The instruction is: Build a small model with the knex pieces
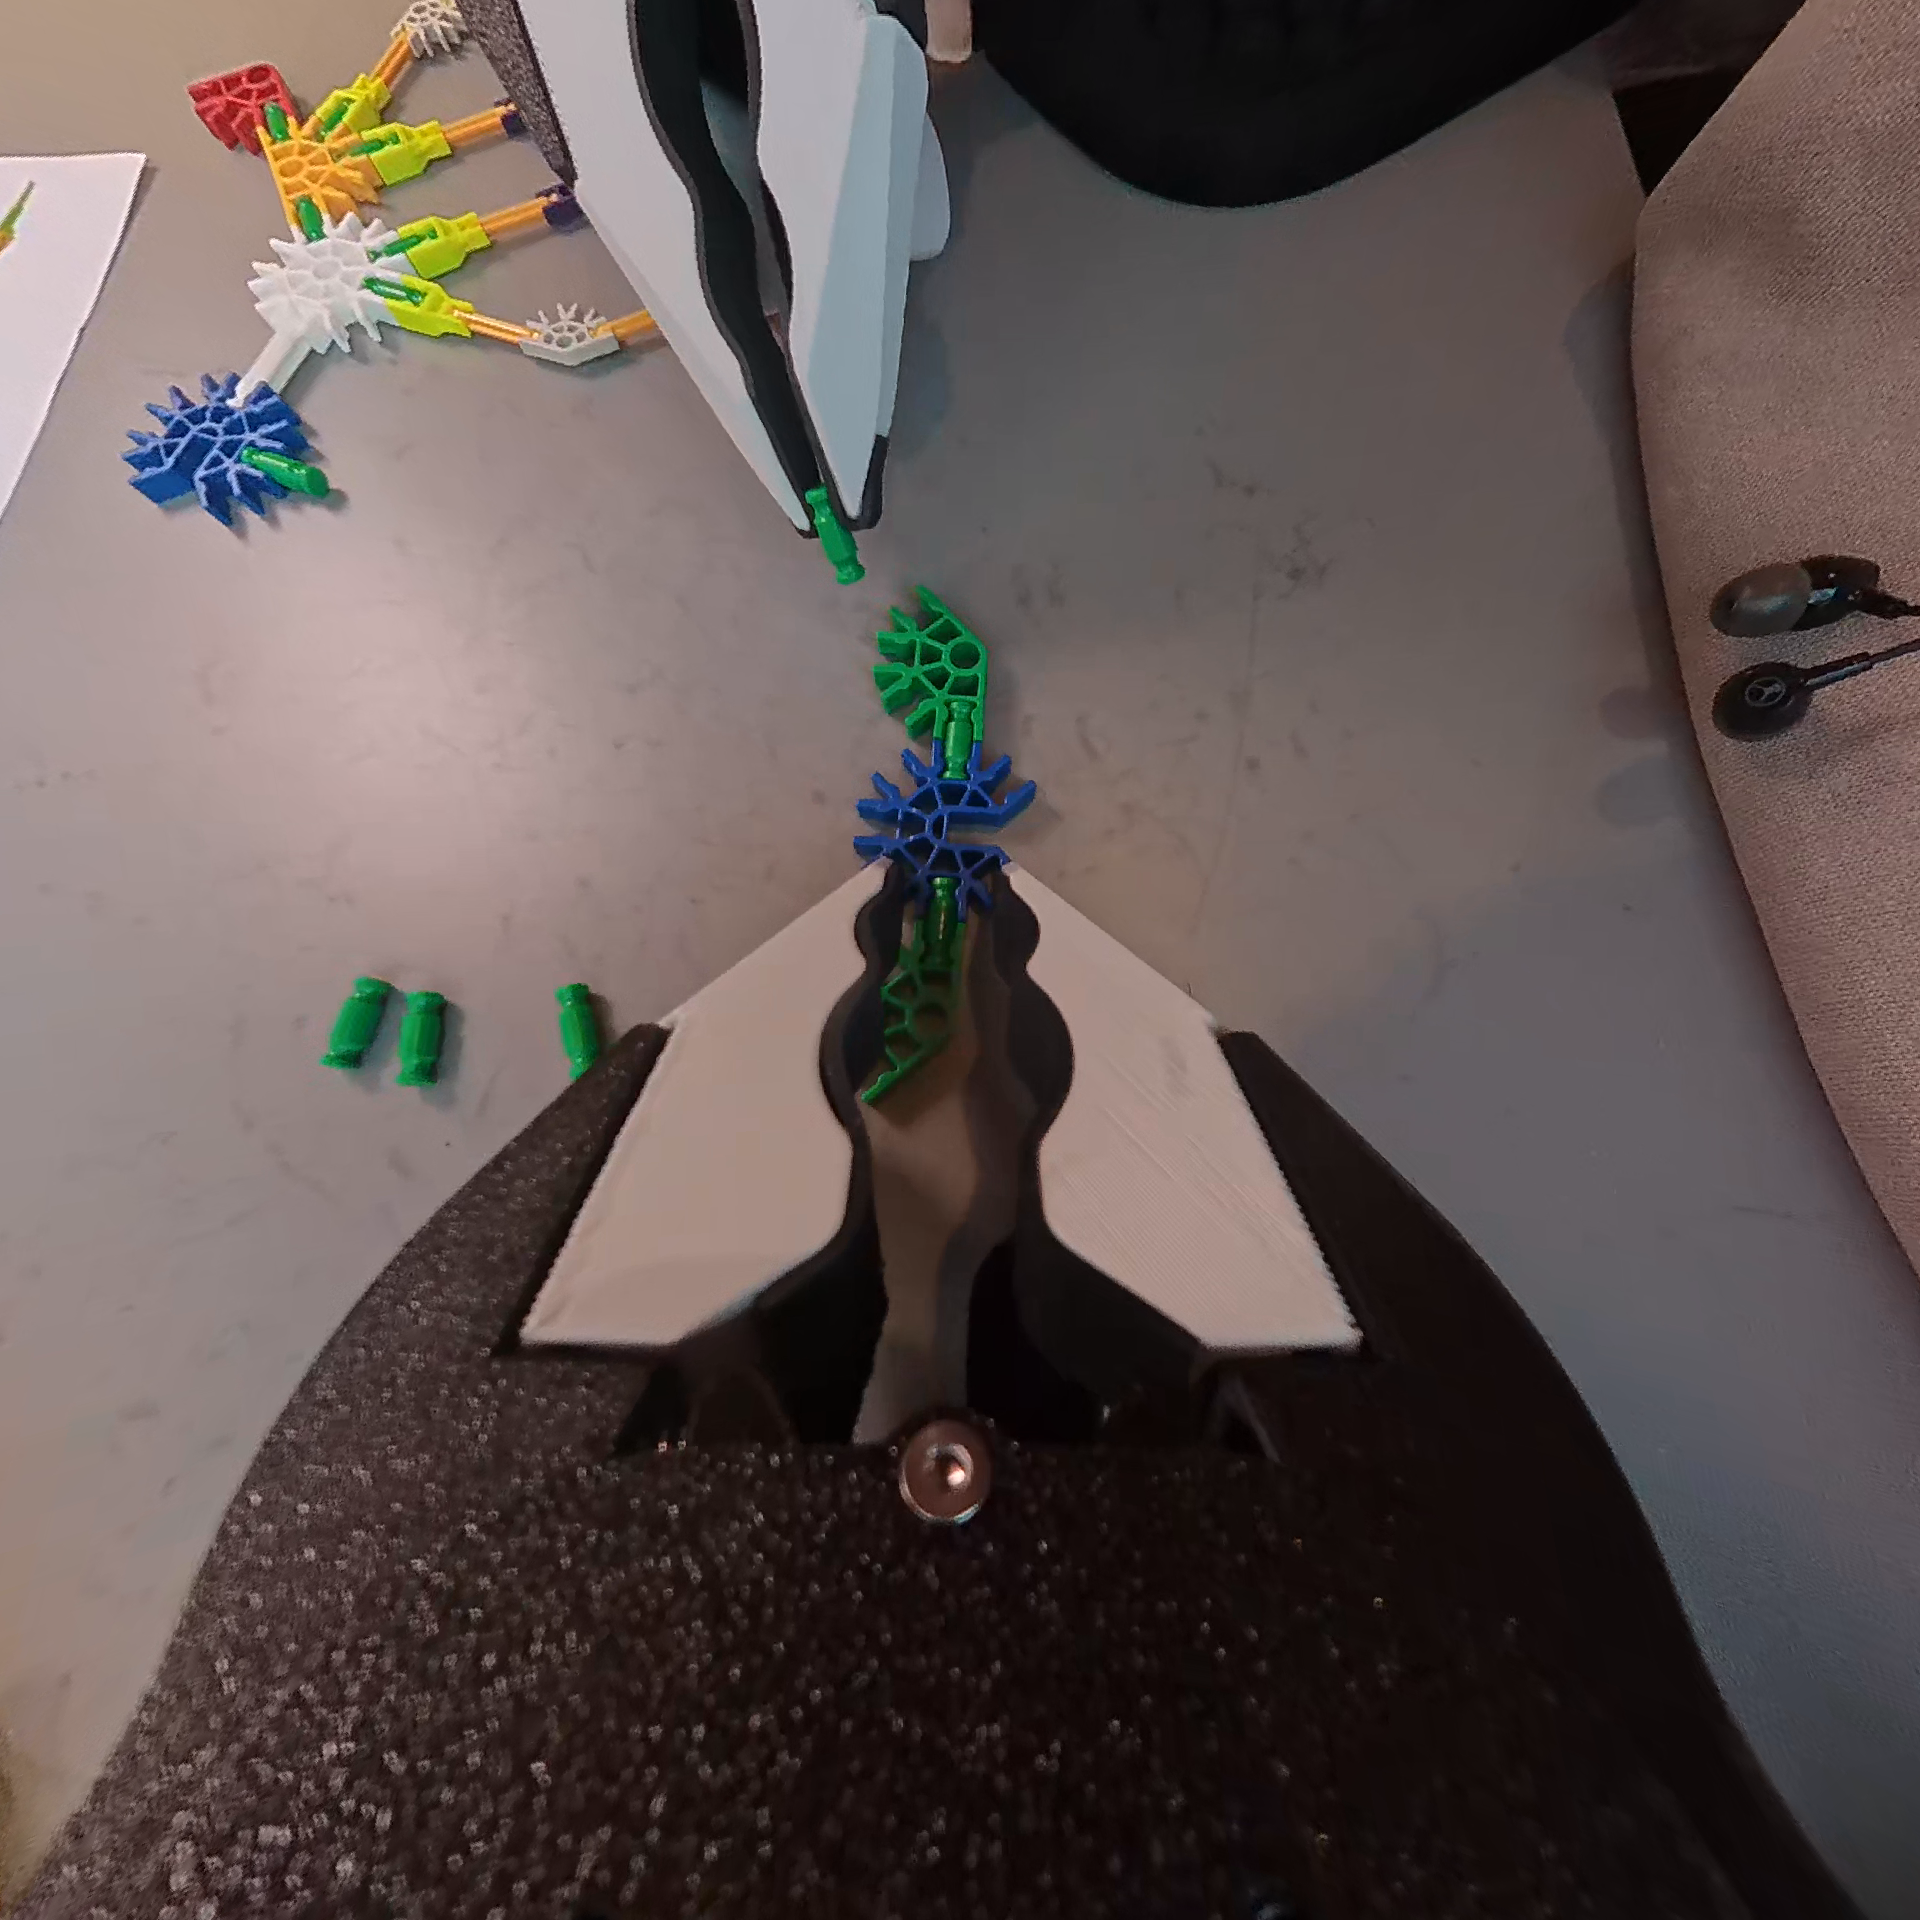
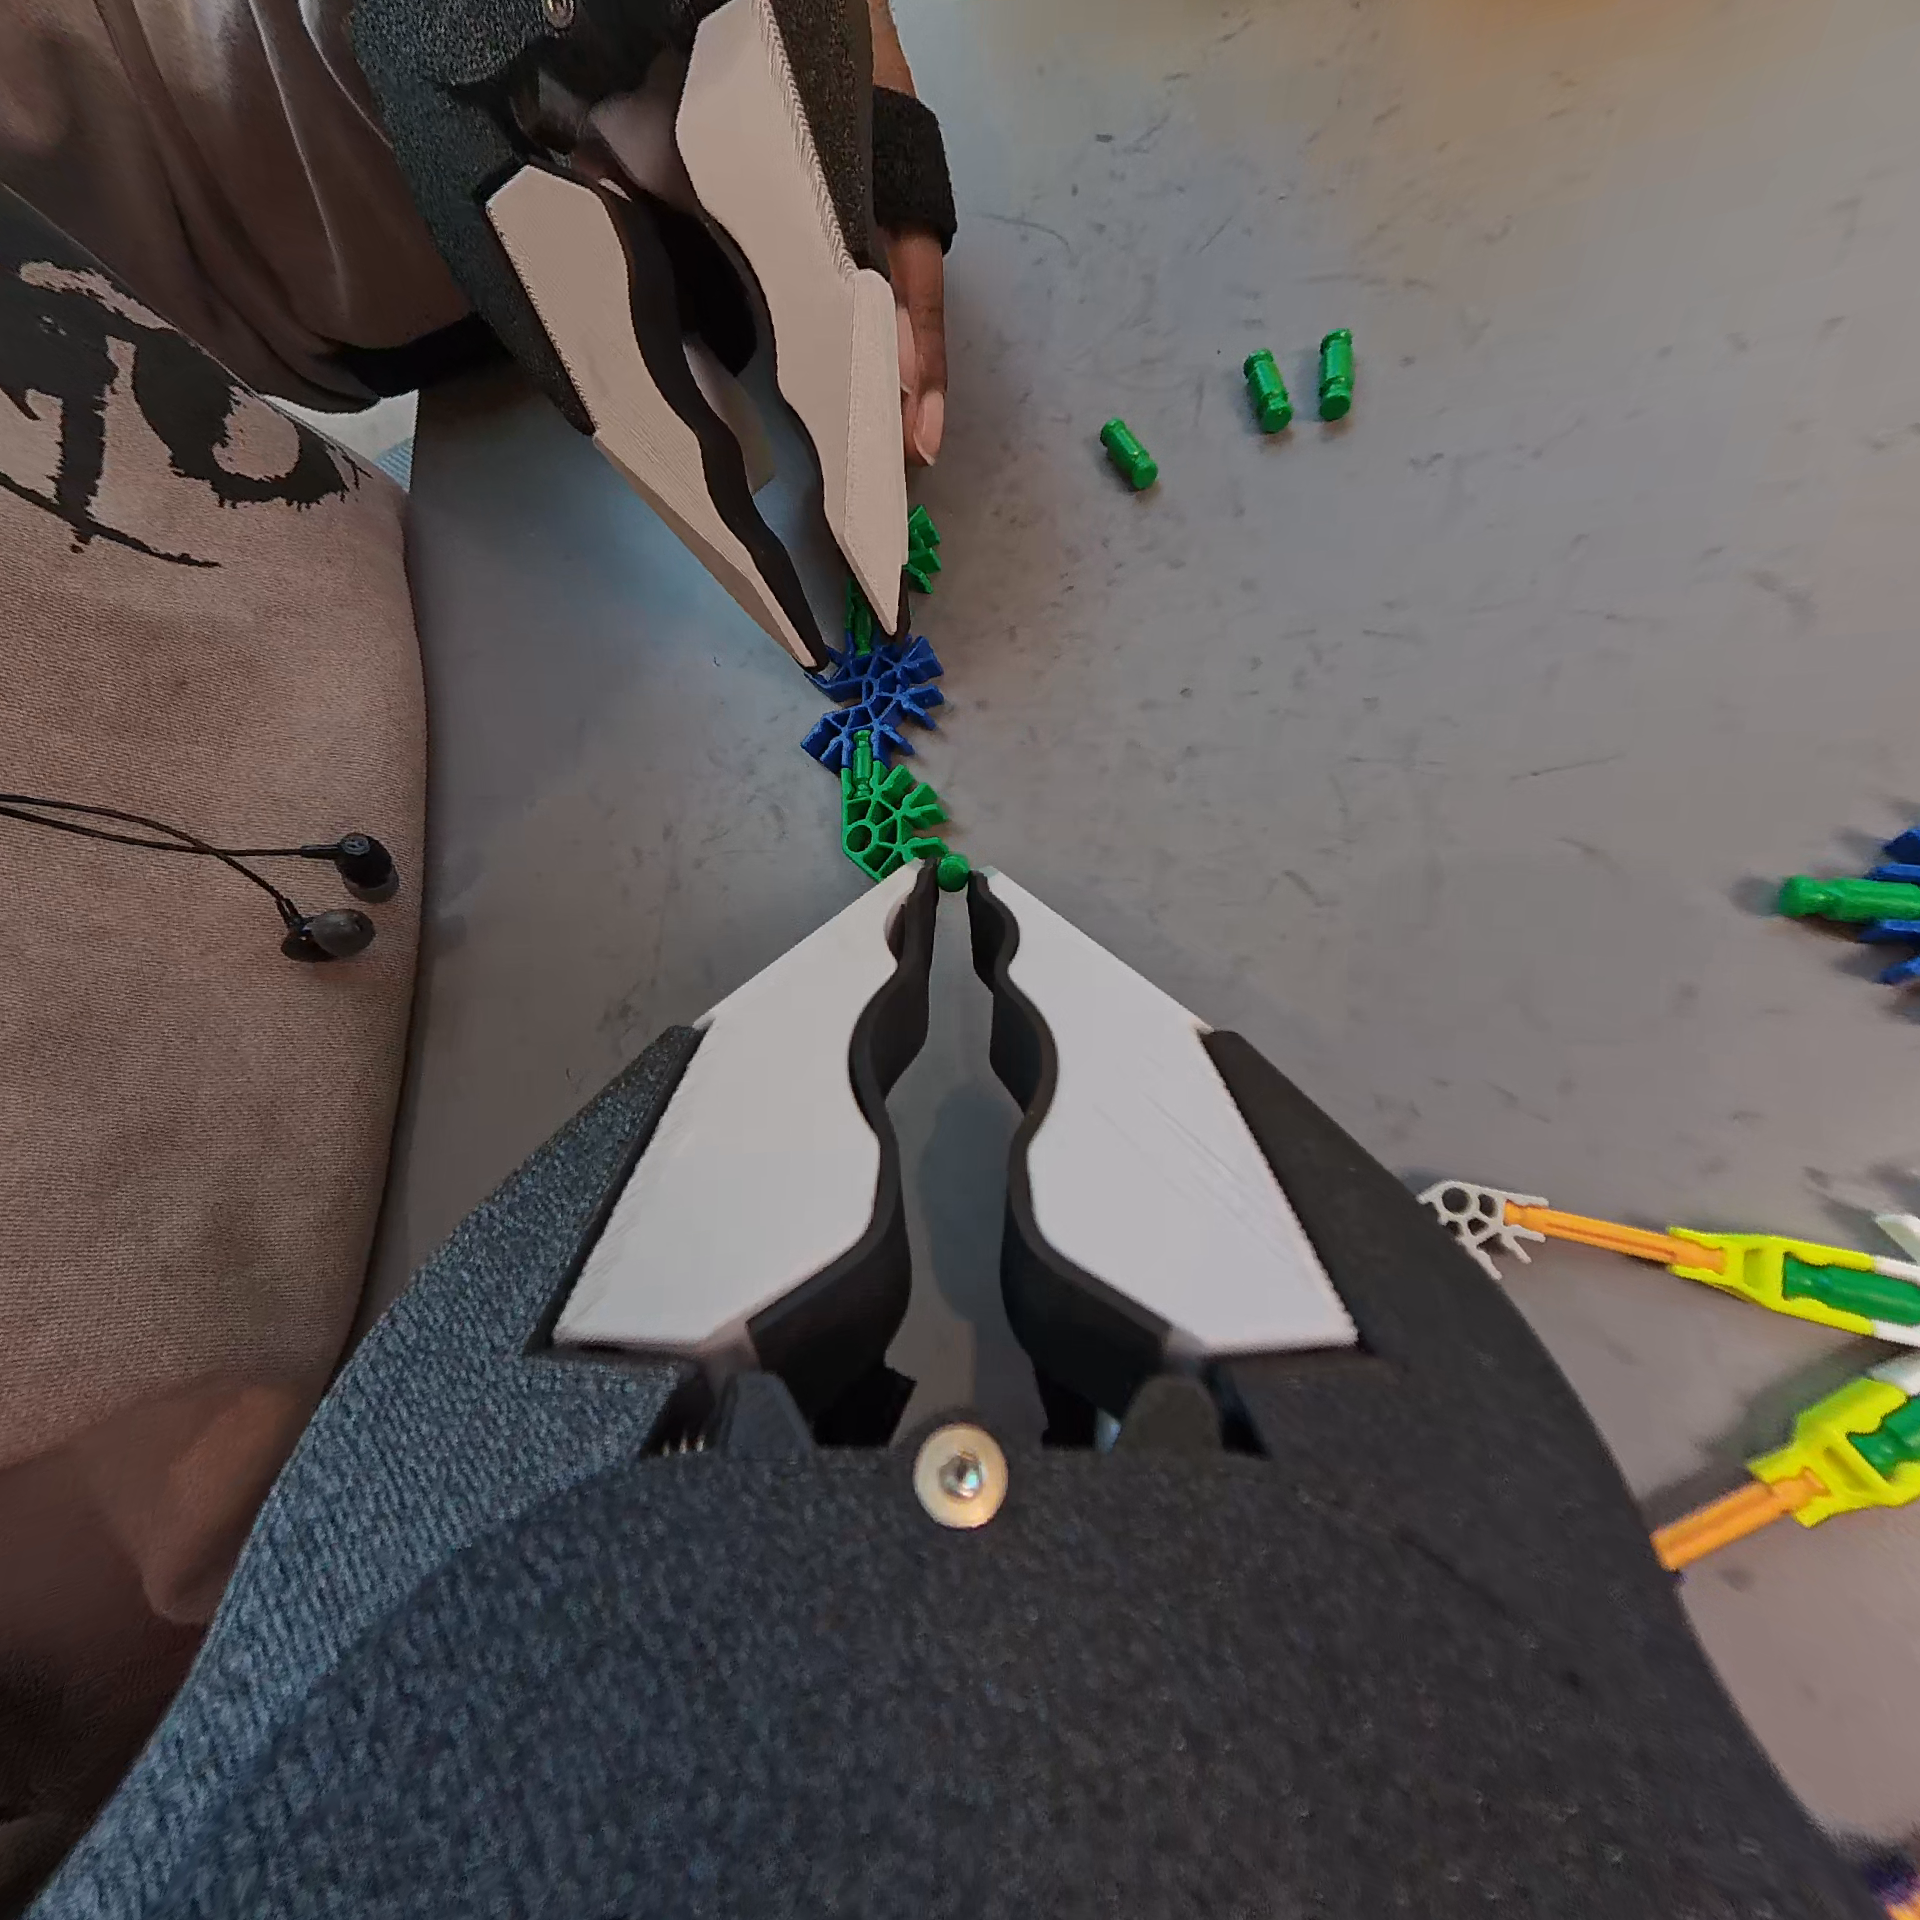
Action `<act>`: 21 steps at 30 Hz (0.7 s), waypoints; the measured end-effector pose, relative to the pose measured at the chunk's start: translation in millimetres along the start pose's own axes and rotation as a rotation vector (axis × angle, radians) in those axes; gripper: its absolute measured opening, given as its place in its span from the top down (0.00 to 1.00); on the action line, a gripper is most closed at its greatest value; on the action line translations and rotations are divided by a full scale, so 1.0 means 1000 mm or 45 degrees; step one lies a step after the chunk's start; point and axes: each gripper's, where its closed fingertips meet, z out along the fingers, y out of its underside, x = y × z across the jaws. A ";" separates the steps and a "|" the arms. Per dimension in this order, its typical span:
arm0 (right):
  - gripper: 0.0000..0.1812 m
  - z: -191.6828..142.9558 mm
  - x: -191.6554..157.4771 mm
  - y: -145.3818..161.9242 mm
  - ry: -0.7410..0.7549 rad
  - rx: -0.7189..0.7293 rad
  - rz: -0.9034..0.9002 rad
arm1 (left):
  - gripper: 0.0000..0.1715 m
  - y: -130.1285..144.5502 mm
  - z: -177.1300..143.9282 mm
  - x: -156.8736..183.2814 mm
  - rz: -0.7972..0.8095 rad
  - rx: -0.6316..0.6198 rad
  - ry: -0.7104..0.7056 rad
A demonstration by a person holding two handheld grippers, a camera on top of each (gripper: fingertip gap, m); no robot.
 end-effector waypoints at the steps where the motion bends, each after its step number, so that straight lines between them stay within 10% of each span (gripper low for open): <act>1: 0.97 0.000 0.000 0.000 0.001 0.000 0.000 | 0.91 0.000 0.000 0.000 0.003 0.000 0.003; 21: 0.97 0.006 -0.003 -0.006 -0.071 0.004 0.031 | 0.84 -0.015 -0.001 -0.002 -0.064 0.114 0.006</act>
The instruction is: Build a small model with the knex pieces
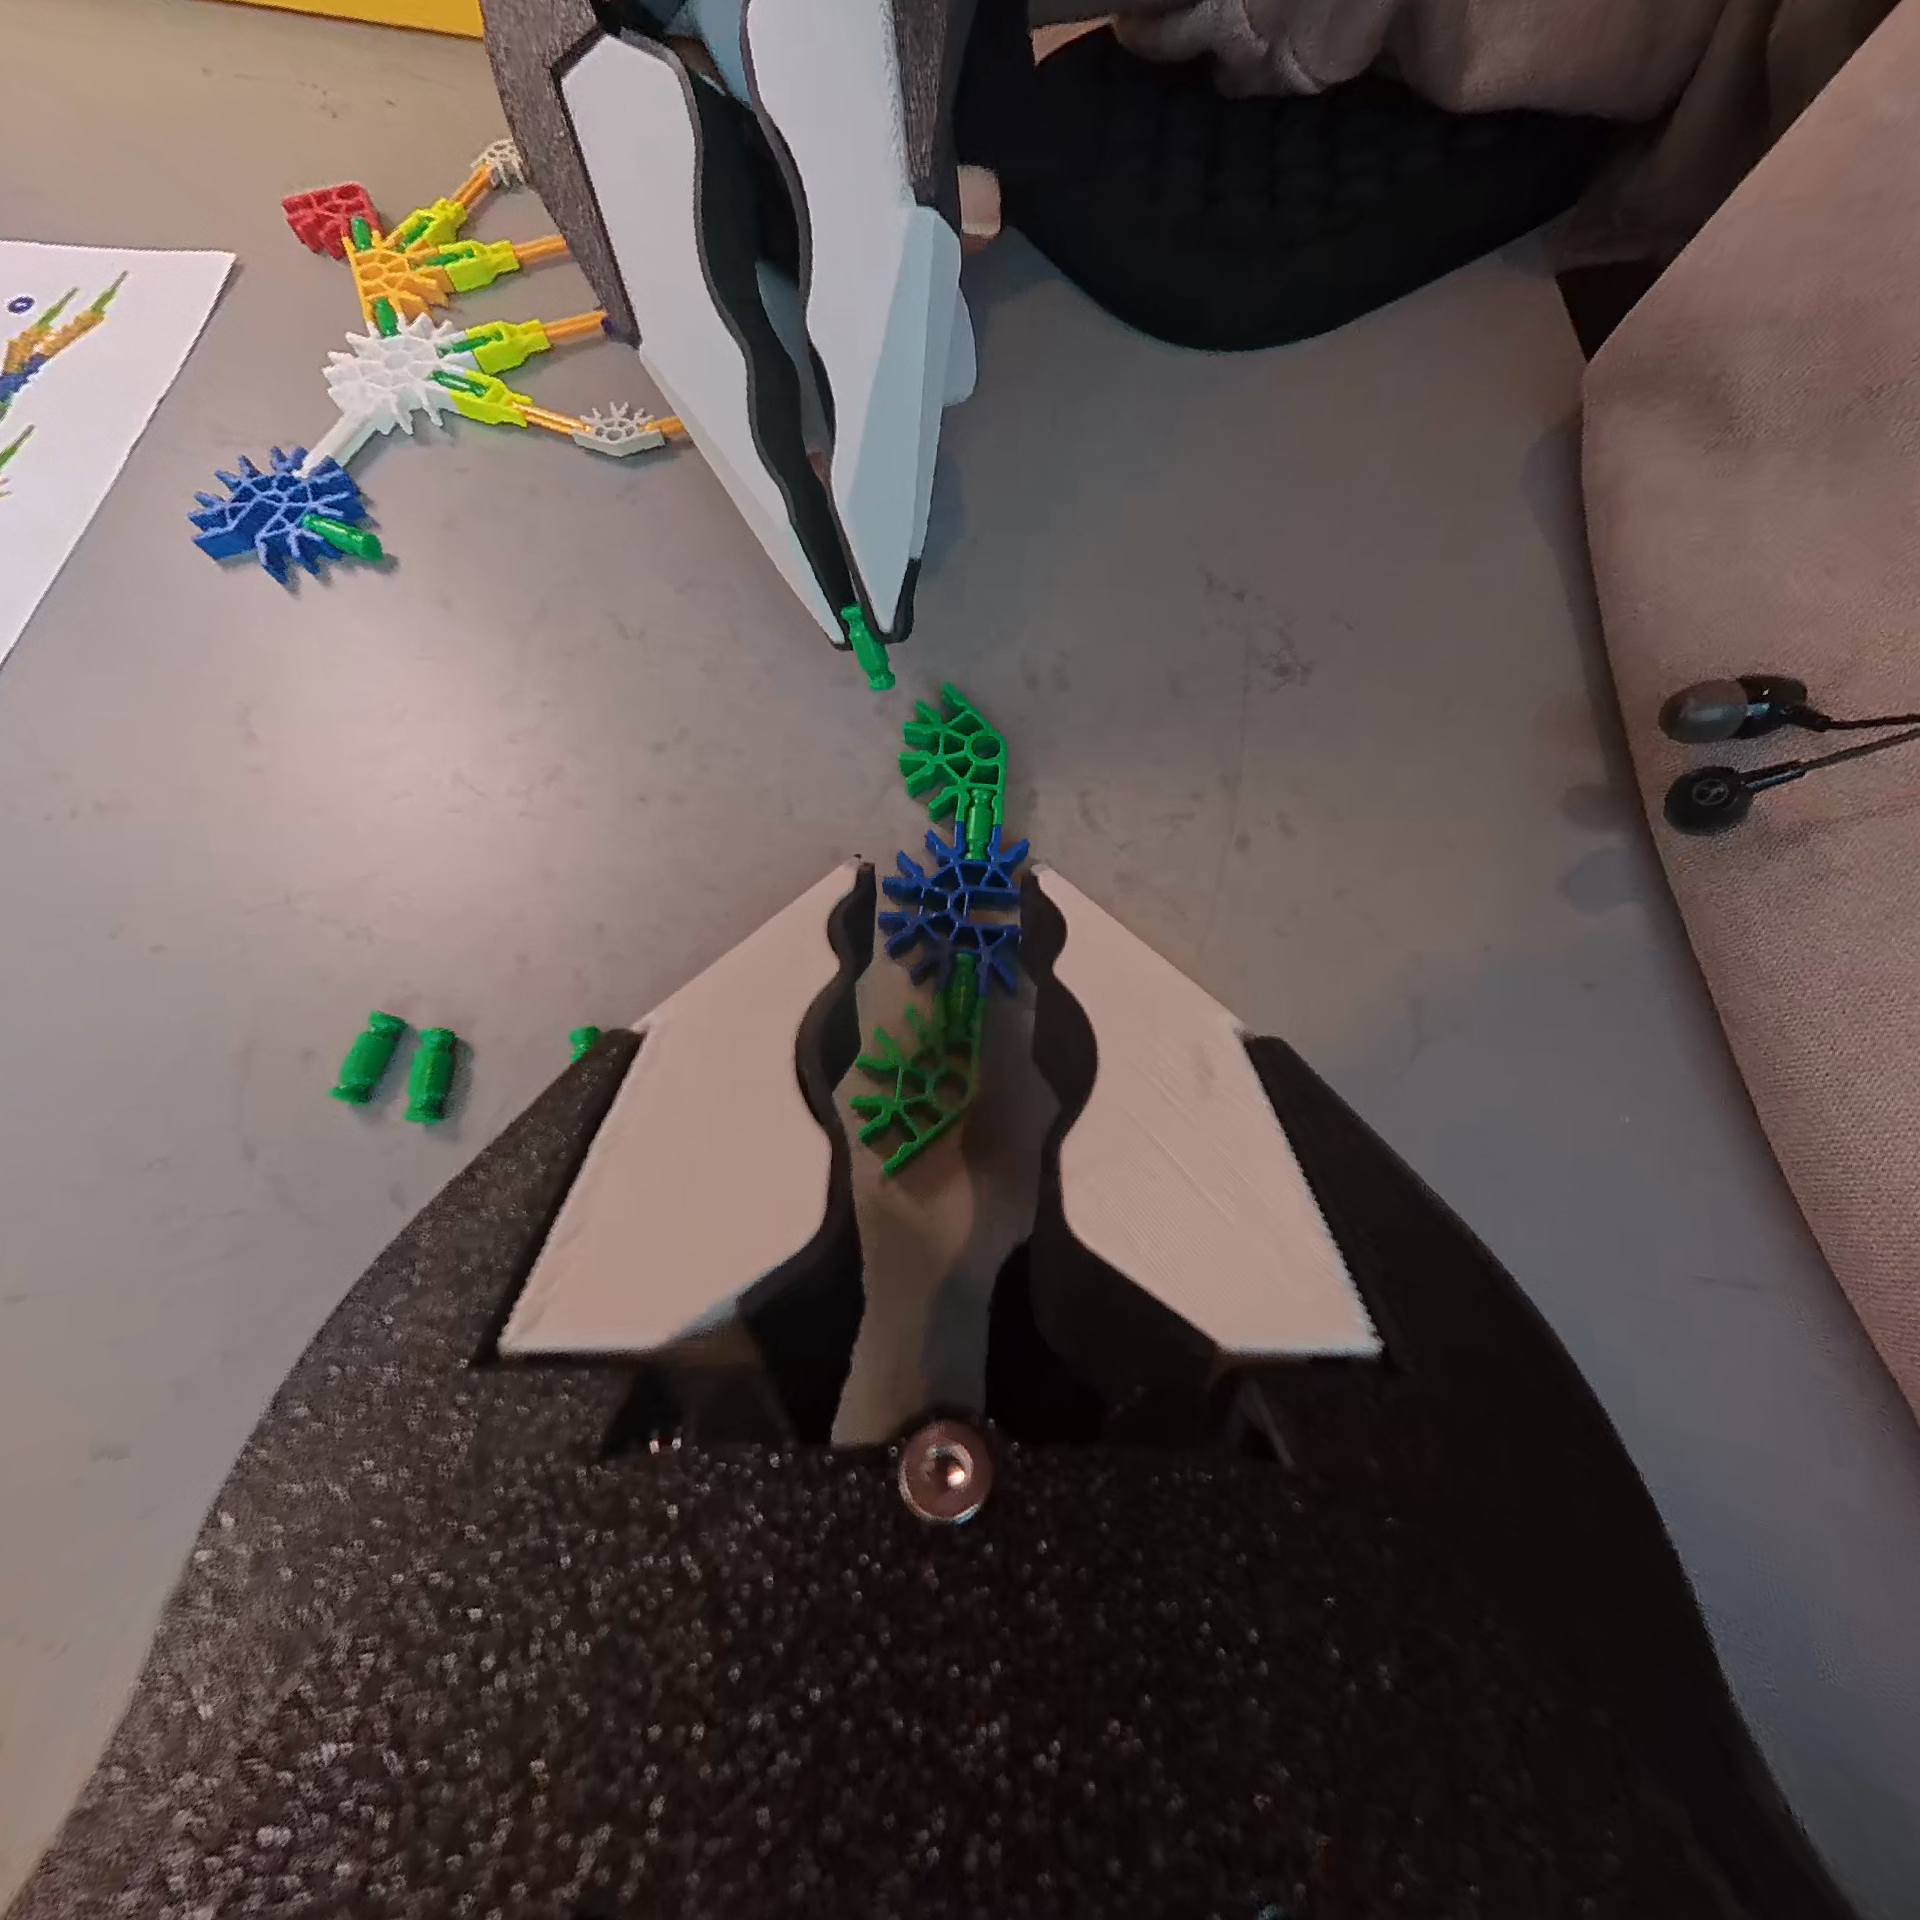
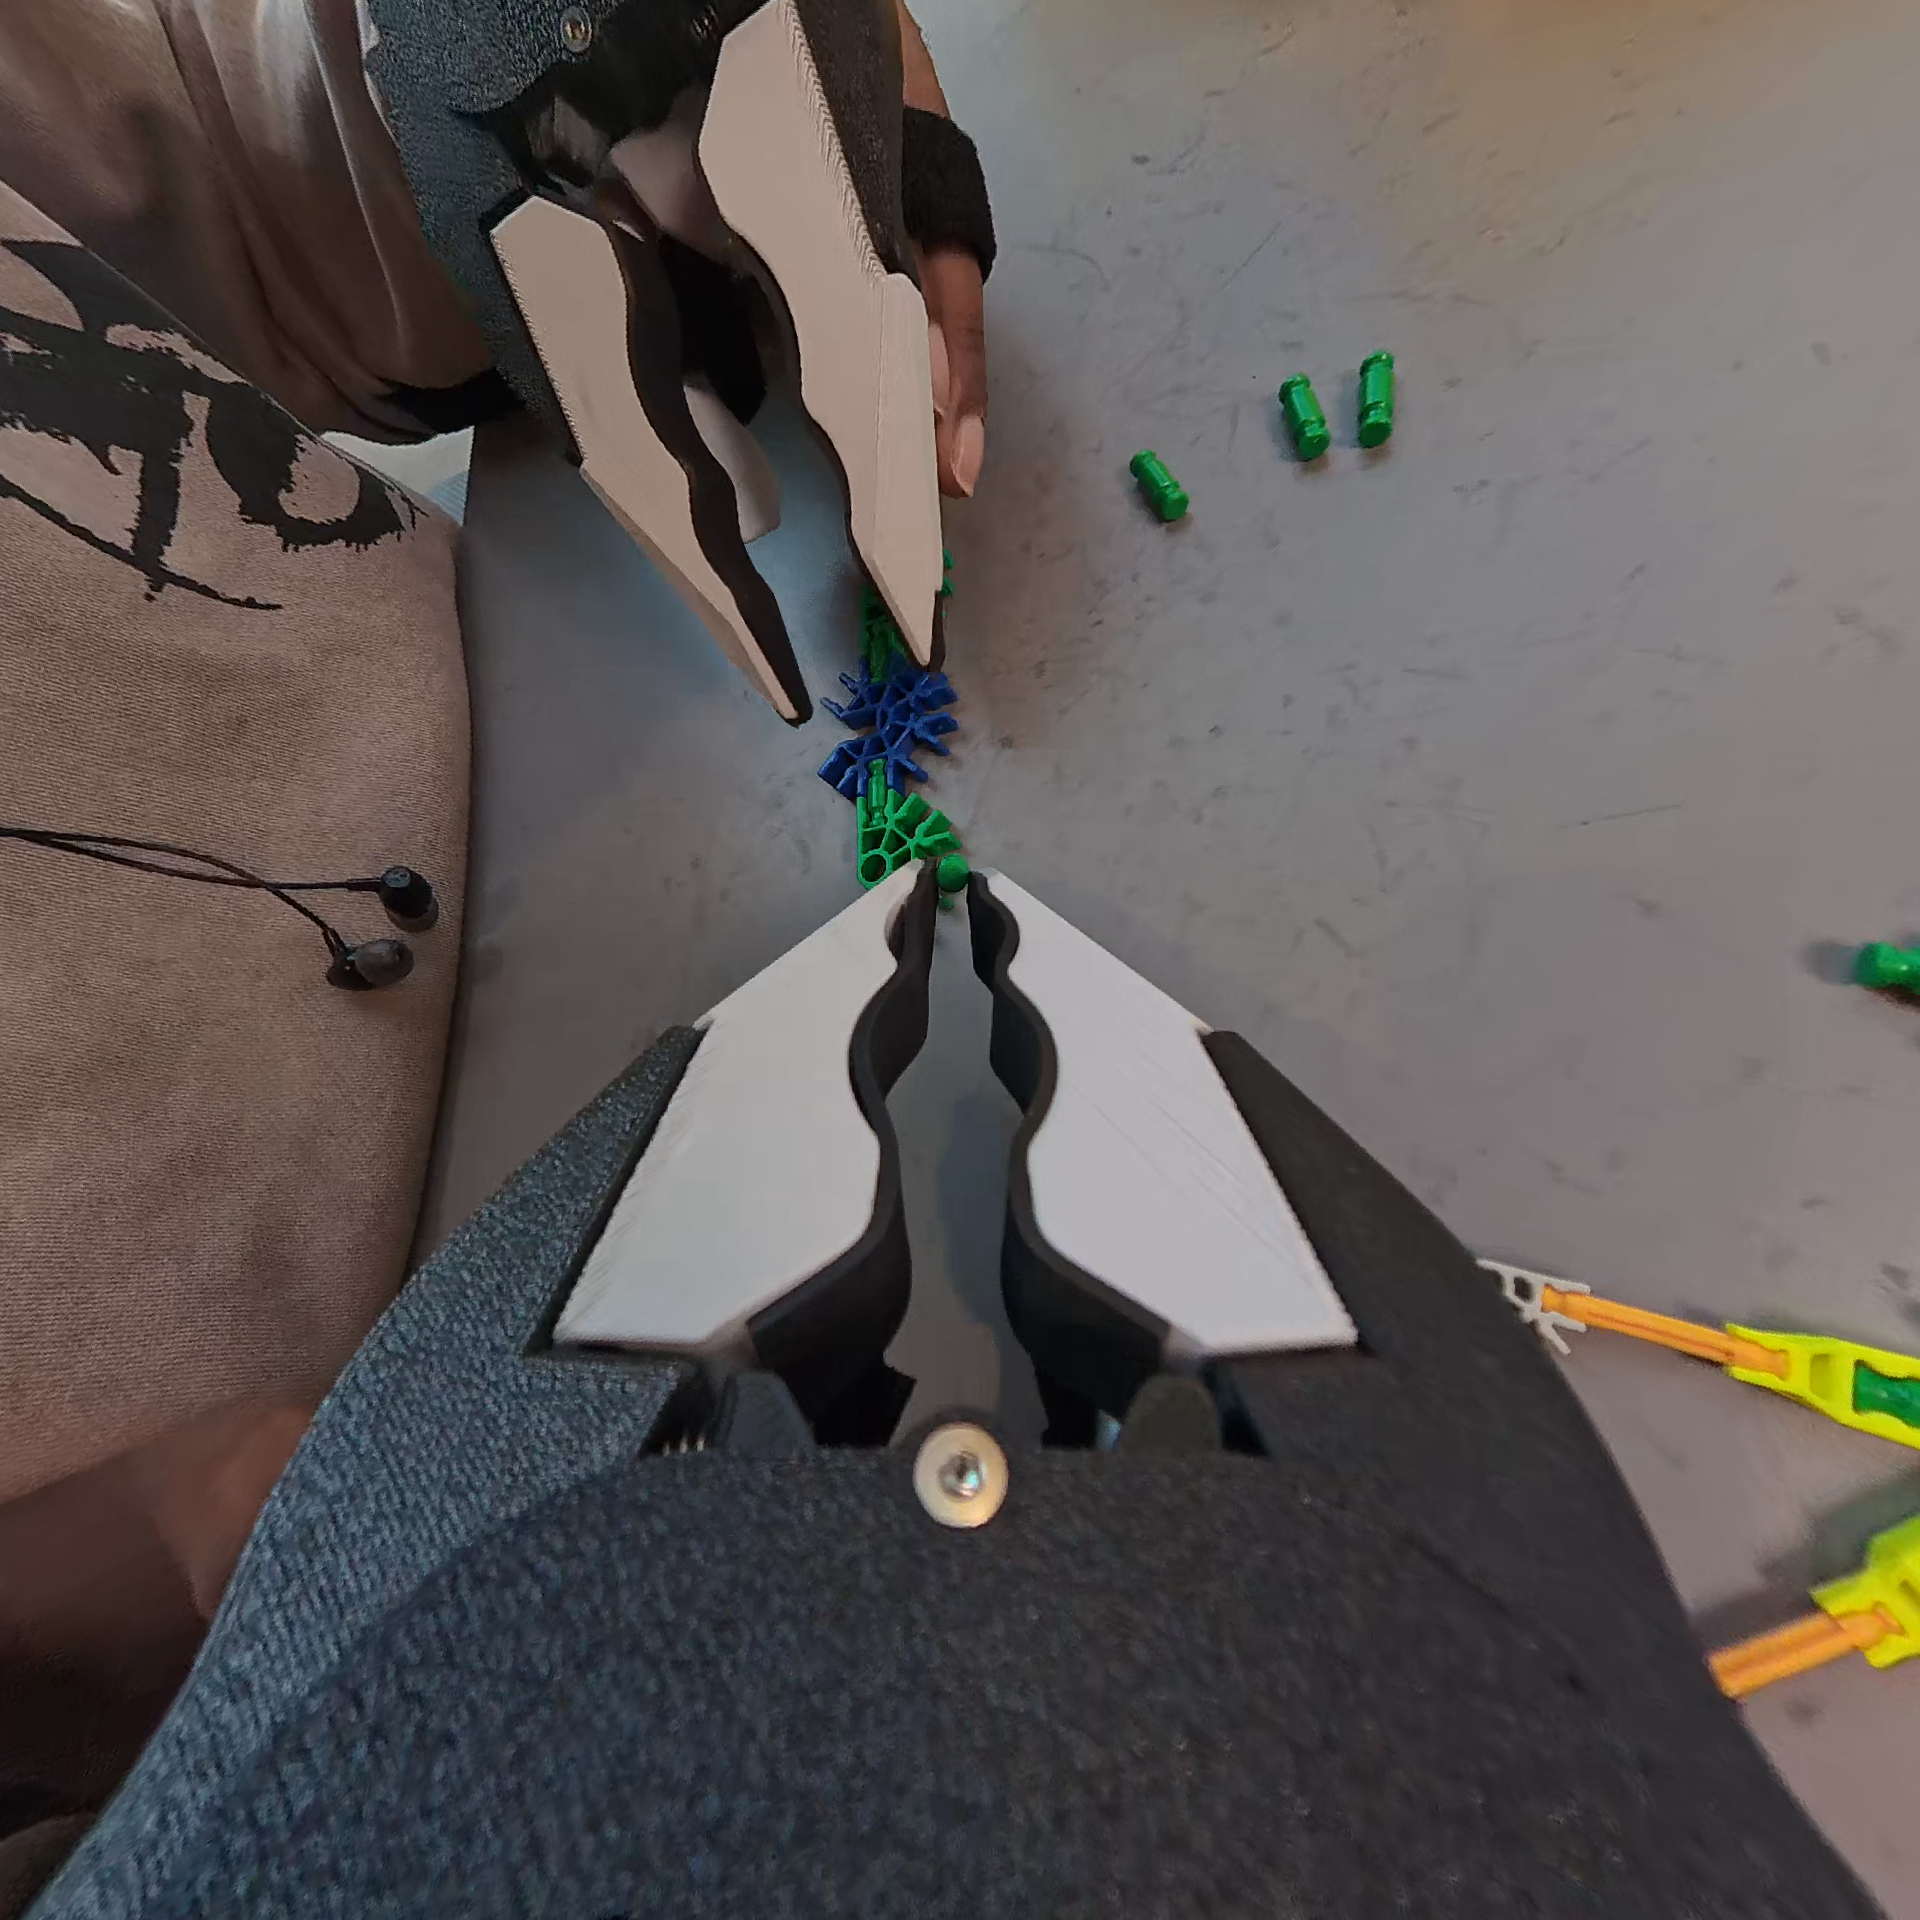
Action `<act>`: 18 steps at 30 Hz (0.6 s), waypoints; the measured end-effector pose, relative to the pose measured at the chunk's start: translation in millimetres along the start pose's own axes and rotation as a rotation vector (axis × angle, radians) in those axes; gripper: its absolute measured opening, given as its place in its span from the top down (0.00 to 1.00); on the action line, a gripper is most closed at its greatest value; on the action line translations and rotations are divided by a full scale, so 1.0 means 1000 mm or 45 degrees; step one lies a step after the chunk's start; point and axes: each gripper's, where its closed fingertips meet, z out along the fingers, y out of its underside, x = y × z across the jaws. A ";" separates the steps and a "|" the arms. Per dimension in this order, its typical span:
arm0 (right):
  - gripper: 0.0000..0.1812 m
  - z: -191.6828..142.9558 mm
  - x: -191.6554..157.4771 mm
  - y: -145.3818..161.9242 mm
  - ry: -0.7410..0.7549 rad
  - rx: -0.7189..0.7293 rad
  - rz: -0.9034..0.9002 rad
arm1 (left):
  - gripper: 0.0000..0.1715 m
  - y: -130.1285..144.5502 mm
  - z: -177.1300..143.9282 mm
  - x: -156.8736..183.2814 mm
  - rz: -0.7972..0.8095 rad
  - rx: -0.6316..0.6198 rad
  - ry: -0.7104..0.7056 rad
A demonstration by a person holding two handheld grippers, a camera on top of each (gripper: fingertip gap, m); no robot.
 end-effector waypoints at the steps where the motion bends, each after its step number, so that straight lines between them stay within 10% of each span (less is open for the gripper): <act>1: 0.97 0.000 0.001 -0.001 -0.005 0.000 0.003 | 0.83 -0.001 0.001 0.000 -0.014 0.002 0.002; 18: 0.97 0.004 0.002 -0.004 -0.124 -0.146 0.078 | 0.84 0.009 0.011 0.003 0.008 -0.083 -0.015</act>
